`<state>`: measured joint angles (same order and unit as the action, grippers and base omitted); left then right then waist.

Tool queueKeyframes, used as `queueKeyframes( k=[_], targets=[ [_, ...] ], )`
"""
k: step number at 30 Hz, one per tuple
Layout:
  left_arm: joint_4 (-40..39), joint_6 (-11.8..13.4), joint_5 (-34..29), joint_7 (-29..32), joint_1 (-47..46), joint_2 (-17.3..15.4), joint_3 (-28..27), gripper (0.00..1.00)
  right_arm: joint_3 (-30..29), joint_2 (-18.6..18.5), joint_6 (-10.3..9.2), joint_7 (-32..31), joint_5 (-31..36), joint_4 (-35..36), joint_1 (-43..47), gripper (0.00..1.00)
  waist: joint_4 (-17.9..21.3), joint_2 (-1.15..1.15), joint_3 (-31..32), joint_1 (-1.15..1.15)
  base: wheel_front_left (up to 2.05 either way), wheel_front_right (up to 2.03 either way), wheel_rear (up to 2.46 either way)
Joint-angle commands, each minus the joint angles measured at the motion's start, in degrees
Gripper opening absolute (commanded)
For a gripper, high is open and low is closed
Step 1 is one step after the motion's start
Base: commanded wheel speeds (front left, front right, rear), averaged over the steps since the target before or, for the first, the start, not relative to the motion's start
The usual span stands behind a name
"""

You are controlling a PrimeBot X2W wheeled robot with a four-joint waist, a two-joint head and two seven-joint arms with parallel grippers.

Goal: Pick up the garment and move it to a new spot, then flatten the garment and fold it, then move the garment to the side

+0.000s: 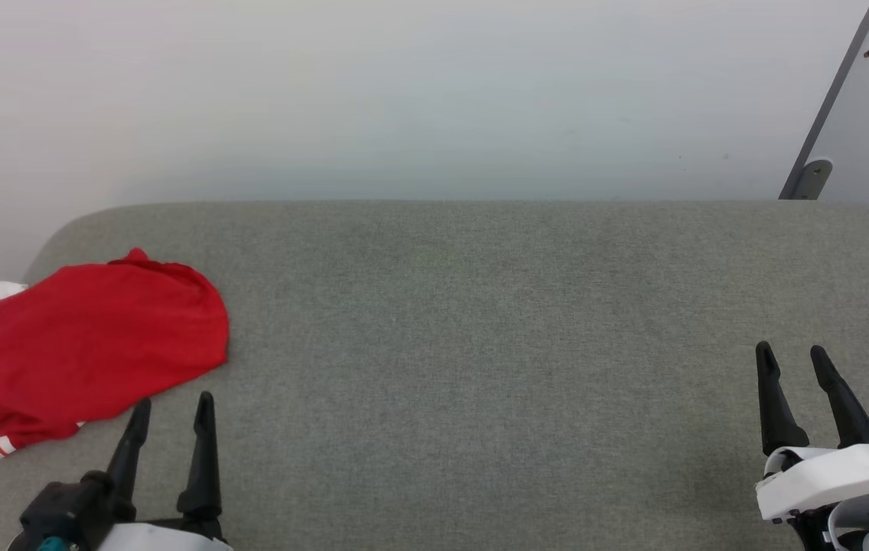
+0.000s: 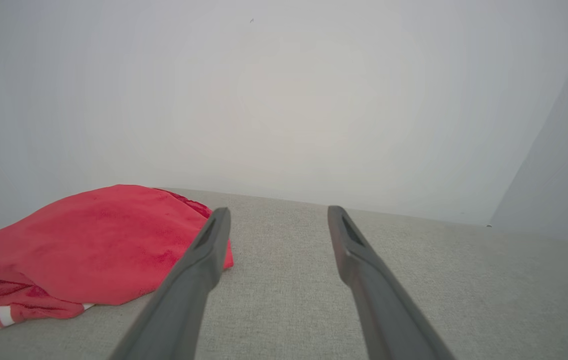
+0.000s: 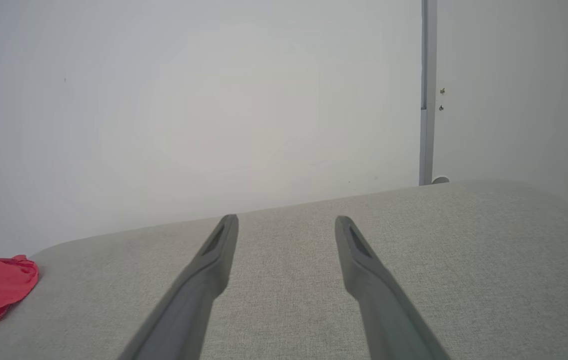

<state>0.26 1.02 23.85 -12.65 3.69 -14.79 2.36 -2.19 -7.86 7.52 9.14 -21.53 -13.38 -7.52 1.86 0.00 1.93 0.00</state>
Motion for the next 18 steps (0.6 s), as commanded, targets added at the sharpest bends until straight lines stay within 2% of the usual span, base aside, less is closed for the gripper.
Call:
queueKeyframes(
  k=[1,18],
  targets=[
    [-0.6,-0.1,-1.0,-0.4,0.4,-0.2,-0.1,1.00,0.0,-0.2,-0.05,0.5,1.1,0.5,-0.5,1.00,0.0,0.00,0.0,0.00,0.00,0.00,0.00],
    [-1.6,-0.8,-7.1,-2.1,1.8,-0.7,-0.3,1.00,0.3,-0.4,-0.06,1.5,8.0,1.7,-0.1,1.00,0.6,0.00,0.4,0.00,0.00,0.00,0.00]
  ],
)
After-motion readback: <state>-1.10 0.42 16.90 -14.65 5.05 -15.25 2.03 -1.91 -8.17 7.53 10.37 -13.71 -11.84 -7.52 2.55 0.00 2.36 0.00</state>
